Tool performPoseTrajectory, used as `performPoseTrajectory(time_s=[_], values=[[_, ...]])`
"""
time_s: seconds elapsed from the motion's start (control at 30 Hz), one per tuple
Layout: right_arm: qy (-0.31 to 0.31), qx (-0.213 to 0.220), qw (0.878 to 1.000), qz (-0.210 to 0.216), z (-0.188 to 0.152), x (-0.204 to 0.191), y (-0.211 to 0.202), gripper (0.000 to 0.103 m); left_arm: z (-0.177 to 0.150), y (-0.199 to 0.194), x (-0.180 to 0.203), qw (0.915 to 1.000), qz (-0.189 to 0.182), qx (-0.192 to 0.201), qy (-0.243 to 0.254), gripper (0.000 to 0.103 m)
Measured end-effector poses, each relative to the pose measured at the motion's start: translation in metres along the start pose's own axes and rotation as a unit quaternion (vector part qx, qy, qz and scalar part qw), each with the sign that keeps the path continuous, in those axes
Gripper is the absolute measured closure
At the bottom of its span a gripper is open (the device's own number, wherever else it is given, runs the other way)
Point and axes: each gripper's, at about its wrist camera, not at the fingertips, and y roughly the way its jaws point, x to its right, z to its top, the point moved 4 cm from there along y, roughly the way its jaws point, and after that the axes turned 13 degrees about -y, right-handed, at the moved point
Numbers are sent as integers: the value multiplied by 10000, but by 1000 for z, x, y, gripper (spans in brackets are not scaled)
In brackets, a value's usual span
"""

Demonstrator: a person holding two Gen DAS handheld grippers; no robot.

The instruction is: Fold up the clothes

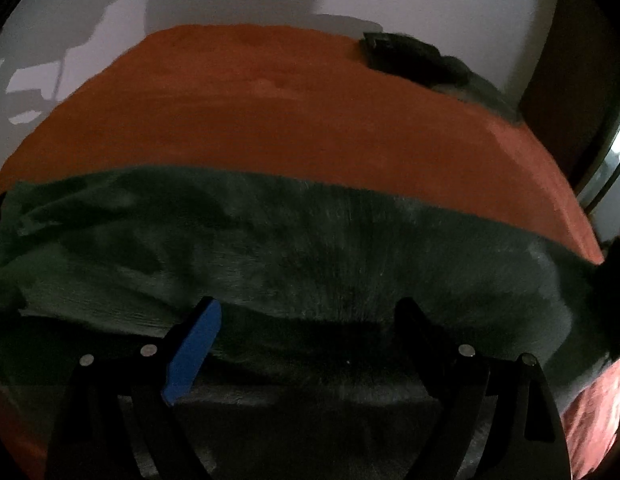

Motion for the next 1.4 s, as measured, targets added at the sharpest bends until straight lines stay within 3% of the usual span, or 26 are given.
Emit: performPoseTrajectory(time_s=[0.07, 0.17, 0.27, 0.37, 0.43, 0.5, 0.6, 0.67, 0.83, 0.93, 1.0, 1.1, 1.27, 1.4], values=[[-710, 69, 9974, -45, 20, -57, -3, 70, 1, -5, -6, 10000, -38, -20, -81, 14], [-1653, 147, 9858, 269, 34, -153, 0, 70, 1, -12, -17, 9996, -70, -33, -272, 14], [-2765, -100, 9569, 885, 13, -259, 12, 70, 2, -19, -27, 9979, -138, -36, -626, 14], [-3488, -310, 9311, 1024, -22, -315, 22, 68, 4, -23, -33, 9954, -322, -95, -902, 14], [-3810, -413, 9164, 1151, -42, -344, 26, 58, 3, -22, -32, 9946, -434, -186, -922, 14], [-3673, -355, 9174, 1488, -43, -348, 17, 45, 0, -21, -29, 9938, -584, -304, -893, 14], [-3226, -337, 9189, 2244, -30, -338, -3, 41, -2, -17, -18, 9913, -885, -515, -827, 14], [-2872, -326, 9237, 2513, -21, -324, -13, 41, -1, -12, -4, 9883, -1089, -708, -805, 14], [-1914, -480, 9579, 2087, -10, -247, -7, 41, -6, -6, 55, 9721, -1815, -1385, -529, 14], [-1762, -635, 9614, 2016, -21, -227, -1, 41, -15, 2, 96, 9630, -2056, -1739, -121, 14], [-2029, -475, 9577, 1985, -27, -235, -5, 41, -19, 12, 116, 9612, -2047, -1838, 197, 14], [-2775, -107, 9447, 1746, -32, -257, -13, 41, -26, 23, 117, 9676, -1718, -1811, 387, 14], [-3965, 164, 9084, 1317, -43, -312, -14, 41, -45, 48, 87, 9683, -1281, -2130, 229, 14], [-4414, 337, 8925, 868, -46, -338, -7, 41, -61, 49, 63, 9685, -1172, -2189, 184, 14]])
